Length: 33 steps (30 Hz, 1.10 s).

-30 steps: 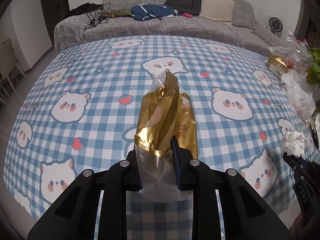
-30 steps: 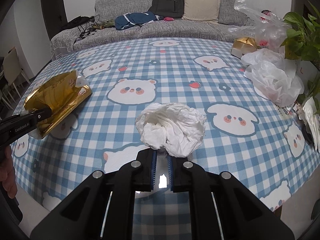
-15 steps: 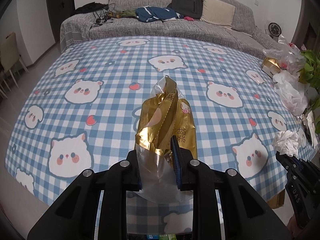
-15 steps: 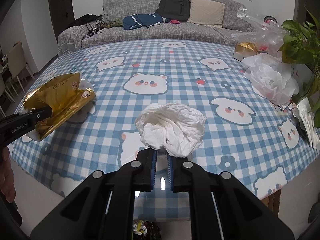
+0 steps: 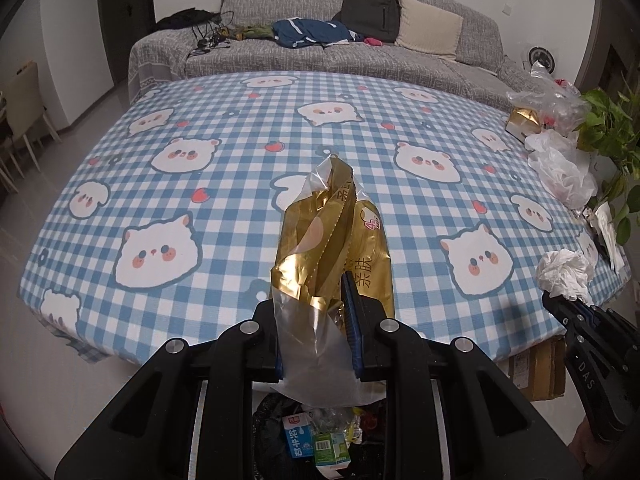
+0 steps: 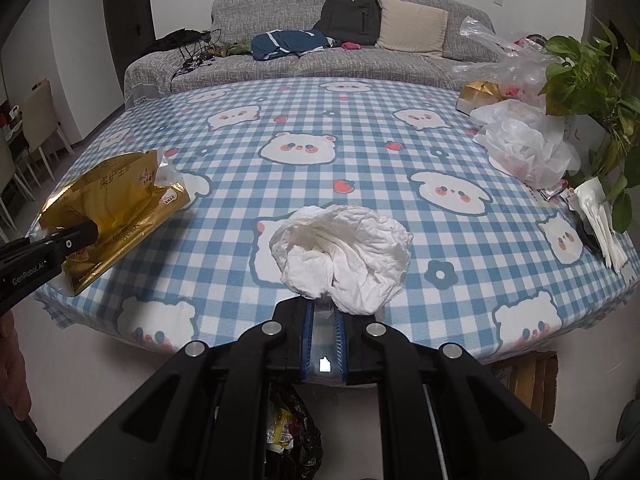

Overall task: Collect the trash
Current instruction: 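Carry the gold foil bag and white tissue over the black trash bin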

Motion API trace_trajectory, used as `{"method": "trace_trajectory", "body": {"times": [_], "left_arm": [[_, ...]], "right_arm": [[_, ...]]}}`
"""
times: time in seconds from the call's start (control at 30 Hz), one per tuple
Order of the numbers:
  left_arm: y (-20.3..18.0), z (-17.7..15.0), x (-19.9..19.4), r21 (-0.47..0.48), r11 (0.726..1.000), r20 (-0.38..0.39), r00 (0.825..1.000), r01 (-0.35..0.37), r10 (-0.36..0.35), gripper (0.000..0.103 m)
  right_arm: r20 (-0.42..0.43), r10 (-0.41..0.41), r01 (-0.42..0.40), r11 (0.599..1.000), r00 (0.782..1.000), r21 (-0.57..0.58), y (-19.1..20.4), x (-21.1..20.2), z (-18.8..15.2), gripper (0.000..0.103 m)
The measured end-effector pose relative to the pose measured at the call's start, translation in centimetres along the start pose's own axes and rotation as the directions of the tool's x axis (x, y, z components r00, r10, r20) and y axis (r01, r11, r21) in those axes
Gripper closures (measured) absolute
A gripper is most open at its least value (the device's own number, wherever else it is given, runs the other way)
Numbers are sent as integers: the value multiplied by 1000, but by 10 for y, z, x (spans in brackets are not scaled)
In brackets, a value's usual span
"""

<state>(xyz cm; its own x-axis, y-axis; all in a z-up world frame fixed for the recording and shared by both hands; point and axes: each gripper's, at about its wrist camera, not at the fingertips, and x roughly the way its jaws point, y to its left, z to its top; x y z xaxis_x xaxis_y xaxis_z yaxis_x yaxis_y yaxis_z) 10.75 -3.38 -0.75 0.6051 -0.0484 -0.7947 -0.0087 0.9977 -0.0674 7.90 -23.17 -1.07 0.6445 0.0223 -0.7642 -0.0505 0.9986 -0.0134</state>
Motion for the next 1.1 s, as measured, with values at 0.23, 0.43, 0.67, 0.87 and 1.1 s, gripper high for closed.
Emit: {"method": "trace_trajectory", "body": {"times": [0.23,0.43,0.67,0.87,1.1], "left_arm": [[1,-20,-18,8,1000,7,1000,18,-18,81],[5,-42,-36,13,1000,22,999,26,-27,81],[10,-76,-56,-3,999,30,998,52,-52,81],[10,-102,-76,-13,998,55,997,62,-61,81],[9,-134,-98,-12,998,78,995,69,-68,81]], "right_arm": [[17,17,-17,1000,1000,-5,6,-18,-12,94],[35,27,-27,1000,999,-3,8,-34,-23,94],[40,38,-38,999,998,0,10,-47,-46,94],[38,58,-58,998,998,-7,16,-61,-72,94],[46,75,-74,997,996,-20,23,-80,-101,94]]}}
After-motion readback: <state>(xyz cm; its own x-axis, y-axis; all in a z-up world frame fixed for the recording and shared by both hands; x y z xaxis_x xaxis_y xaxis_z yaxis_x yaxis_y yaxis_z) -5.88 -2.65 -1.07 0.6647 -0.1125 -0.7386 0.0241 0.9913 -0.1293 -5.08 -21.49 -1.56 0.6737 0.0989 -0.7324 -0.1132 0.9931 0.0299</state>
